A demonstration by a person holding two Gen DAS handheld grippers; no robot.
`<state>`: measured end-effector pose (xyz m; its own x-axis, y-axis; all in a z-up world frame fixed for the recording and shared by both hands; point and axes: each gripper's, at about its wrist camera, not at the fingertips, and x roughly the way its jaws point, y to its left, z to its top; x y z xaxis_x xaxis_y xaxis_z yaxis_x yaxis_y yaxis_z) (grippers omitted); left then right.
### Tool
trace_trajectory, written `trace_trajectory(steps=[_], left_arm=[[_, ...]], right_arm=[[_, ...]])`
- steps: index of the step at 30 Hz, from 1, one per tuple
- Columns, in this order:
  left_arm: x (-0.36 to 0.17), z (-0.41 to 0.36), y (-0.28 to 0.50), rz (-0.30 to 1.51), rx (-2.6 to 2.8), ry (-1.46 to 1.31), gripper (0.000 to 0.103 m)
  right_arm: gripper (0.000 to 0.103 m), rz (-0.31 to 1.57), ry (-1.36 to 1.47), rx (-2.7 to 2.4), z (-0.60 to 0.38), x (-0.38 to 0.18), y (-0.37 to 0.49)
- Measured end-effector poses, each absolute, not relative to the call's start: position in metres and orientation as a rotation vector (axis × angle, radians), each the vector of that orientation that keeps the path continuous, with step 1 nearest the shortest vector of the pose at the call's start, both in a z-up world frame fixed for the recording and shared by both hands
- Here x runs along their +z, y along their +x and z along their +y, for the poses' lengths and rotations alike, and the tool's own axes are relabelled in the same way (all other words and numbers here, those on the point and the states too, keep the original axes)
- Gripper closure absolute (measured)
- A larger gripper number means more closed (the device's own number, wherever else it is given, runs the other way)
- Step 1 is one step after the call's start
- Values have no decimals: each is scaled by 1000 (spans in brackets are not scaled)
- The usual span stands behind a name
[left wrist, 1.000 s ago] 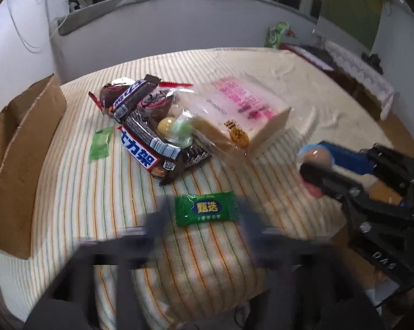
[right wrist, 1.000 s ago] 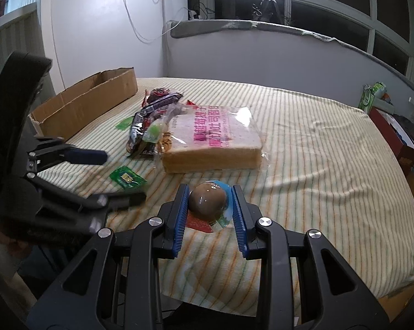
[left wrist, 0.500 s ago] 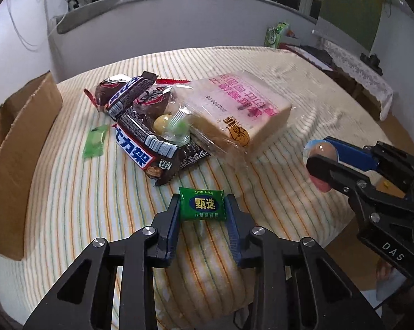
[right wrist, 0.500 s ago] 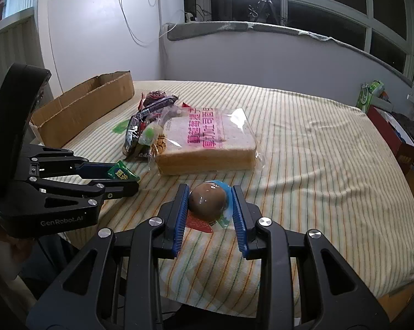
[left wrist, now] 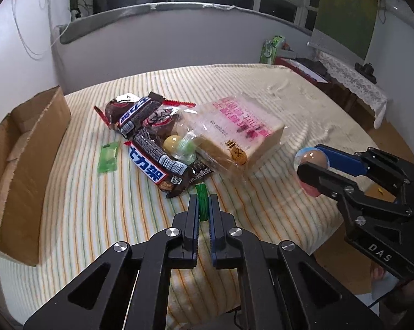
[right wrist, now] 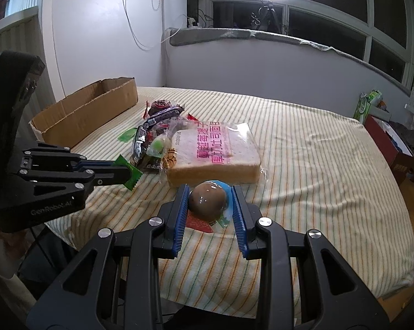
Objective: Organize snacks
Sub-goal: 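Carry both items to the cardboard box and open both tools to drop them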
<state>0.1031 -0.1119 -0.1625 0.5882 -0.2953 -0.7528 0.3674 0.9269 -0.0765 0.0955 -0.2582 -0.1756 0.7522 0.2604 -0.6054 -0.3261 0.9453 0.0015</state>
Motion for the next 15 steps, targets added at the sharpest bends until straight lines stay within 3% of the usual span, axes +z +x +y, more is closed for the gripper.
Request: trace_trajectory(steps=[15], left_arm=[[-91, -90, 88, 655, -329, 109, 98]], right_arm=[[71, 535, -165, 294, -240, -119, 90]])
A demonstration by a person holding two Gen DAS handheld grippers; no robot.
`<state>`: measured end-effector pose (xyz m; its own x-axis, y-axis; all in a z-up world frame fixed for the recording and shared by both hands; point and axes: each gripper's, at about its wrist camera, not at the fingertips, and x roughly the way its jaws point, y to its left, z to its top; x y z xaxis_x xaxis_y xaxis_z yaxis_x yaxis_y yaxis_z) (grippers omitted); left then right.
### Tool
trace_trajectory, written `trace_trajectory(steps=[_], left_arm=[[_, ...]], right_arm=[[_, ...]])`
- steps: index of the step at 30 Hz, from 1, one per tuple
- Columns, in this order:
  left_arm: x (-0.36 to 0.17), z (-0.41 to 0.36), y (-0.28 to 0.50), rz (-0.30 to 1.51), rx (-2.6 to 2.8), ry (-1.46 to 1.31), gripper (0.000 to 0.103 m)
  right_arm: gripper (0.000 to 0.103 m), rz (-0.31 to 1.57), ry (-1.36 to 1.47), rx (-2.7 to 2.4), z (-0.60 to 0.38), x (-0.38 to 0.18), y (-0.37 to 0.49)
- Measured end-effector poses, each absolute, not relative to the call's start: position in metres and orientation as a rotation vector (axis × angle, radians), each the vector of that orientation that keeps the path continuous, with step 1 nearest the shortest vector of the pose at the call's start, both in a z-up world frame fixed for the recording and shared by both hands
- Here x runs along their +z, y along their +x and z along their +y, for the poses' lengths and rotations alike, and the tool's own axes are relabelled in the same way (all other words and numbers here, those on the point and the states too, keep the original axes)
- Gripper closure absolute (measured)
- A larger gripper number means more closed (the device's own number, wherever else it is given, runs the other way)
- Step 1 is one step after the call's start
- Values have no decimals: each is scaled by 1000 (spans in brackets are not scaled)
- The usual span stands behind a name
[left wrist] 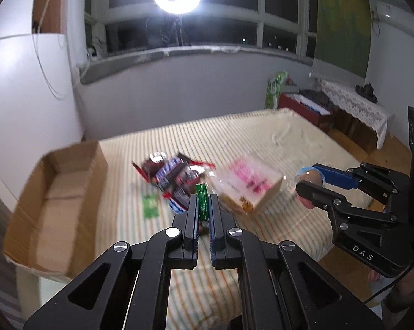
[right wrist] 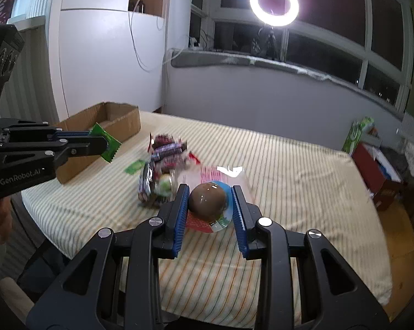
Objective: Organize snacks
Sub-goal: 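Carry both items to the cardboard box and open both tools to drop them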
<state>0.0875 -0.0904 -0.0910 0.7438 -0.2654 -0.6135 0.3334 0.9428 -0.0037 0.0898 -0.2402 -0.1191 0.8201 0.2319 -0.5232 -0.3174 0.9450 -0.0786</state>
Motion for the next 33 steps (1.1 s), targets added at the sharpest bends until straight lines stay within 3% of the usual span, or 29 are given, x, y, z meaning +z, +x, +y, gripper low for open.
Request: trace_trajectory(steps=[33], left_arm=[[-69, 112, 86, 542, 7, -51, 98]], right_arm=[[71, 464, -355, 672, 12, -96, 153]])
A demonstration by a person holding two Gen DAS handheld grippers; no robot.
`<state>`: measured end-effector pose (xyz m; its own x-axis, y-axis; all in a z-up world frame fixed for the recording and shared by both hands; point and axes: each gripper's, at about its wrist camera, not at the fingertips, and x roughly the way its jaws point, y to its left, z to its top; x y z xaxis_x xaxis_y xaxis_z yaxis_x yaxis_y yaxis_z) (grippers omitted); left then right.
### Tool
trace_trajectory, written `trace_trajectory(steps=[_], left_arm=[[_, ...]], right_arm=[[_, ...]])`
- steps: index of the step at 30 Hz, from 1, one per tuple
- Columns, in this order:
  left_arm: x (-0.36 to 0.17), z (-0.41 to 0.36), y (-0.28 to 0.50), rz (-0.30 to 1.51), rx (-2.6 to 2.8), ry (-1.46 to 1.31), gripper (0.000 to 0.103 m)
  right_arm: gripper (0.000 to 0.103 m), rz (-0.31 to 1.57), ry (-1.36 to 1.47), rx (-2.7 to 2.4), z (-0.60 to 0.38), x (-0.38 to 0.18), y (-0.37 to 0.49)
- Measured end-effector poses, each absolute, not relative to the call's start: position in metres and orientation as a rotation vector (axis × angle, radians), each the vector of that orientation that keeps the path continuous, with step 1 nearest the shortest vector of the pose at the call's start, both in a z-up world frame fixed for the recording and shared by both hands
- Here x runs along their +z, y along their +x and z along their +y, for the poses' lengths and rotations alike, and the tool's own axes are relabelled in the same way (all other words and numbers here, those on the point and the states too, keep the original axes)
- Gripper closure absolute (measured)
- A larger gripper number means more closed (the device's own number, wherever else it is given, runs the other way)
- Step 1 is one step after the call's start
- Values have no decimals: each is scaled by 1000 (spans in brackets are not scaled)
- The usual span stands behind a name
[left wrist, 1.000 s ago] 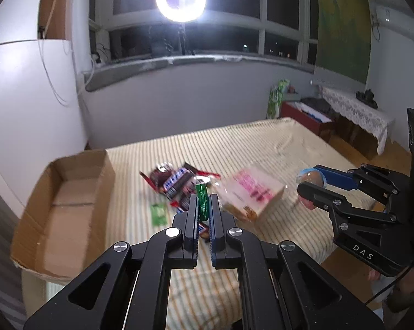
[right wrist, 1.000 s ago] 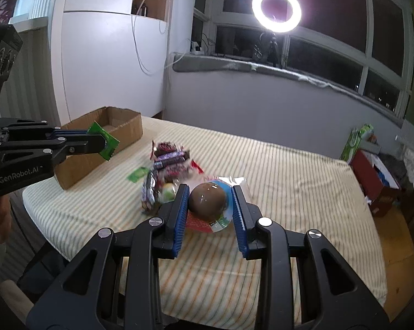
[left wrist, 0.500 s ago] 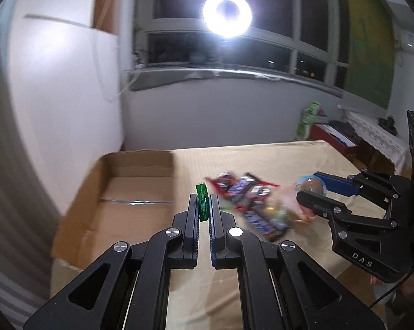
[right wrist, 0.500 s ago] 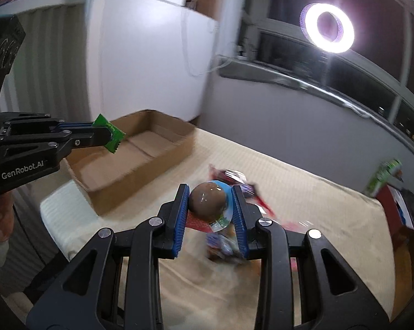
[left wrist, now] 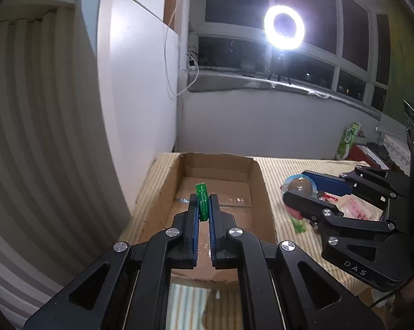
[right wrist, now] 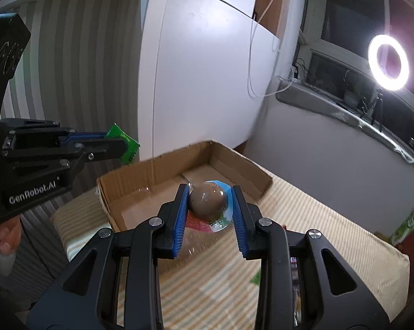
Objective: Organize snacks
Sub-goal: 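Carry both items to the cardboard box and open both tools to drop them, then move both tools back over the snack pile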
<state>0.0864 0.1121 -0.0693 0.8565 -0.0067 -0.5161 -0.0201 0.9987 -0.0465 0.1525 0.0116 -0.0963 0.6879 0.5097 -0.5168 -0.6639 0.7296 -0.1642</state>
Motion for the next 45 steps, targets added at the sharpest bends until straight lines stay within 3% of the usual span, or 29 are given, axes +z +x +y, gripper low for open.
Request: trace_trajectory(steps=[12, 14, 15, 16, 19, 21, 36, 45], left_arm=[[-107, 123, 116, 640, -18, -111, 98], [-112, 124, 119, 654, -19, -116, 98], [-113, 125, 120, 656, -15, -118, 95], [-113, 126, 121, 657, 5, -122, 84], [-109, 131, 118, 632, 57, -123, 46], [-105, 134, 116, 619, 70, -132, 38], [-74, 141, 87, 552, 138, -132, 31], [-74, 95, 86, 561, 63, -98, 31]], right_arm=[[71, 548, -345, 701, 29, -136, 189], [63, 559, -341, 701, 30, -140, 194], [47, 561, -346, 697, 29, -142, 195], [38, 548, -347, 689, 27, -141, 195], [38, 531, -325, 673, 18, -137, 195], [38, 525, -313, 661, 11, -133, 193], [38, 519, -235, 582, -32, -130, 141], [38, 560, -187, 548, -82, -148, 118]])
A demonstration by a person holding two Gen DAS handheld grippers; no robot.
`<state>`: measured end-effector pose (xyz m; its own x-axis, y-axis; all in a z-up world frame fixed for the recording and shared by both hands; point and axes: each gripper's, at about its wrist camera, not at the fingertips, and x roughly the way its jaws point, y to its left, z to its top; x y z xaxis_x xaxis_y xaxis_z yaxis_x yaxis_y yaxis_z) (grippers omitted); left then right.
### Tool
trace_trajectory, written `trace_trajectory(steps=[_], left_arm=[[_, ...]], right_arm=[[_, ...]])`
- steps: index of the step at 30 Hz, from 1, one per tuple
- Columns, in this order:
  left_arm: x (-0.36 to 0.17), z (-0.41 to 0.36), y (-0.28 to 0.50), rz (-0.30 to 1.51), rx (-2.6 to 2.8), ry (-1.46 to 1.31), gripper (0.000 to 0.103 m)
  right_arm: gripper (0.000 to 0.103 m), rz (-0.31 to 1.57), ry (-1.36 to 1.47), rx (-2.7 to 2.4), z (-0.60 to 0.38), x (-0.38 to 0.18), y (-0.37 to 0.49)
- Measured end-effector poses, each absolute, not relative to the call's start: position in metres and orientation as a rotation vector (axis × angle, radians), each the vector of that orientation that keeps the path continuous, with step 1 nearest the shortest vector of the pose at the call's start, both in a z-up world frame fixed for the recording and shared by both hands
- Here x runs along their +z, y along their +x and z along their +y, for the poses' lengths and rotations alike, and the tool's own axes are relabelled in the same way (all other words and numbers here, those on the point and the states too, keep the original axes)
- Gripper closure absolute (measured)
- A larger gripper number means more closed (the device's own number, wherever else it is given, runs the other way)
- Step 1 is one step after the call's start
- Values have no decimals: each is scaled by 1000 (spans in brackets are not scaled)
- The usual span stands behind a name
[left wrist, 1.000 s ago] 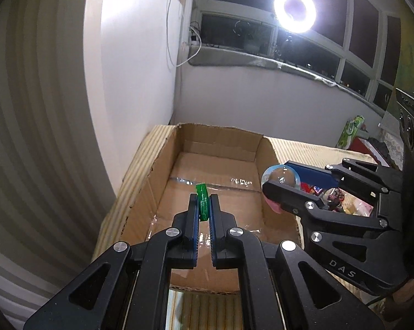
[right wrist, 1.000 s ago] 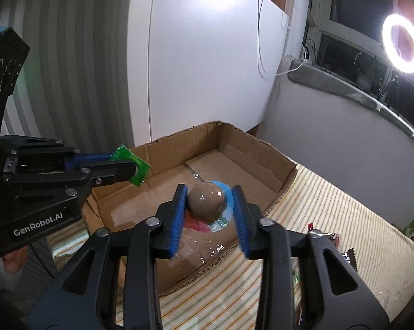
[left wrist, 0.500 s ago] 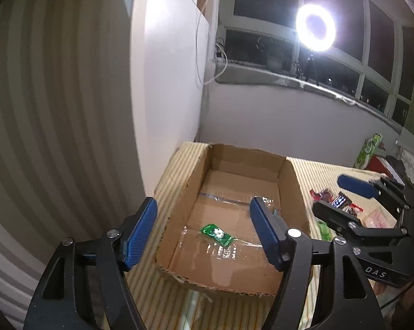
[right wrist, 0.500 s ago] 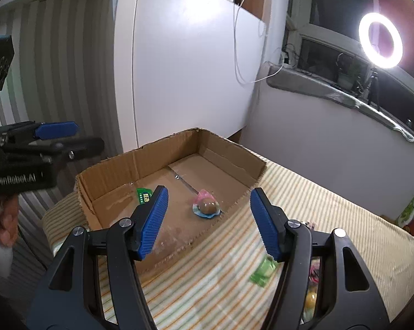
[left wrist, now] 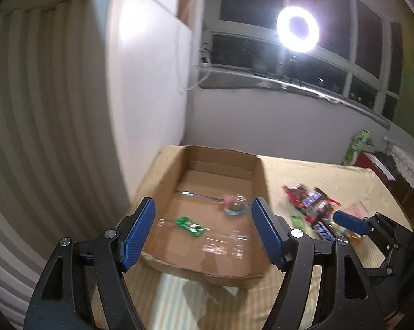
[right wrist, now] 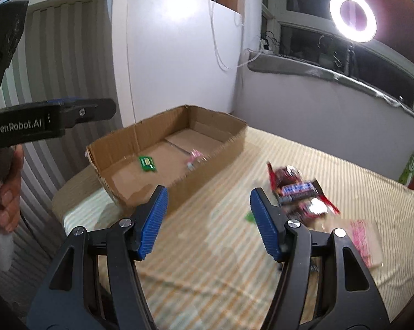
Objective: Organize snacks
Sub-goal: 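Move both tools back over the snack pile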
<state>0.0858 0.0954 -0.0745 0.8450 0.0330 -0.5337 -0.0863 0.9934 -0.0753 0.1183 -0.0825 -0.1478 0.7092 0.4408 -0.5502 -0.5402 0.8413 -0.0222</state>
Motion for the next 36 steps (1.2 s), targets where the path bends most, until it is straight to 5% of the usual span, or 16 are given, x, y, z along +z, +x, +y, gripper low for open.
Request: trace_trajectory(steps=[10, 21, 36], left_arm=[[-80, 37, 87, 584, -28, -44, 31], [-93, 14, 99, 622, -51, -14, 31], [-127, -52, 131, 723, -200, 13, 31]], right_arm=[[38, 779, -62, 470, -176, -215, 143], [38, 768, 110, 151, -296, -212, 181], [38, 670, -115, 342, -235, -186, 152]])
